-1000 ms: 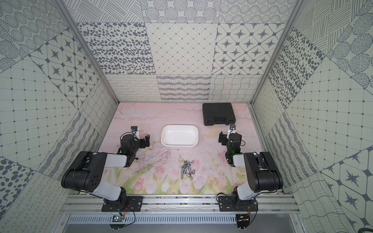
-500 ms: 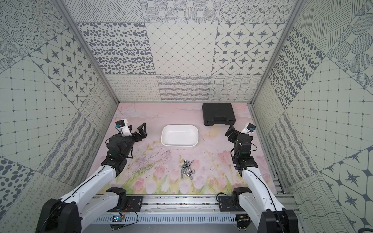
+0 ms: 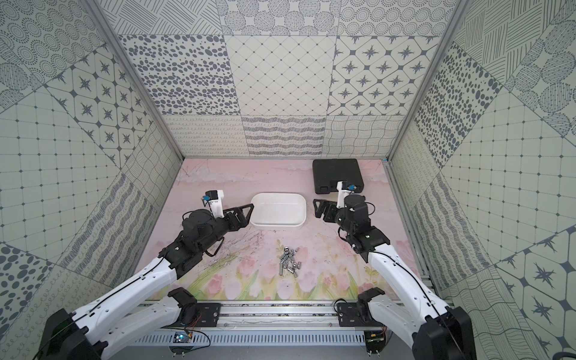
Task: Put the socket on the desktop into the storage box
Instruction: Pick up the socket head from the center of the board.
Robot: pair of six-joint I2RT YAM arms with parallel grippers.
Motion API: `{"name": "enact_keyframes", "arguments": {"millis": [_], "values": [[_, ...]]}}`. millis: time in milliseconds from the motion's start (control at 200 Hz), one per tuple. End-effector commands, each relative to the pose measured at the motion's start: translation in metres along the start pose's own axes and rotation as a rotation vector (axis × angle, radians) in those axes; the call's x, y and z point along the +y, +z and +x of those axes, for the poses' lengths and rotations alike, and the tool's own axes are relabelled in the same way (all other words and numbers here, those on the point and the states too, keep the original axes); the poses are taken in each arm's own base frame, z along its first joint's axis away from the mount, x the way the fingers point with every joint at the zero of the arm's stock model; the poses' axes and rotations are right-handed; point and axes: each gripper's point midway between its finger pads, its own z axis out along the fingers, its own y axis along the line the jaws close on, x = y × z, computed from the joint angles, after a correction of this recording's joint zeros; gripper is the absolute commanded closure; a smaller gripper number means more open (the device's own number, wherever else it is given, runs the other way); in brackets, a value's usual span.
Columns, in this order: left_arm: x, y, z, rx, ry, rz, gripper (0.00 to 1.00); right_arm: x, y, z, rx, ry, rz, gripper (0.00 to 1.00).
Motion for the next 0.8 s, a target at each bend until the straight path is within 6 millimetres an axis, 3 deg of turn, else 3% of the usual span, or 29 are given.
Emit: {"name": "enact_keyframes", "arguments": {"millis": [0,70,155,400,625,795], "values": [[0.017,-0.011,0.074,0.21,0.058,-0.087,0.04,0.024,0.006,0.033,0.115,-0.233,0.033,0.1],[0.018,-0.012,0.086,0.245,0.081,-0.081,0.04,0.031,0.014,0.061,0.181,-0.288,0.028,0.12],[0.019,-0.011,0.086,0.265,0.067,-0.119,0.04,0.036,0.024,0.085,0.239,-0.318,0.017,0.19],[0.058,-0.019,0.073,0.172,0.052,-0.326,0.04,0.048,0.057,0.129,0.38,-0.4,0.052,0.3],[0.063,-0.029,0.064,0.068,0.016,-0.307,0.05,0.05,0.072,0.155,0.475,-0.453,0.08,0.4],[0.056,-0.028,0.064,0.061,0.003,-0.252,0.1,0.045,0.071,0.165,0.545,-0.456,0.115,0.44]]}}
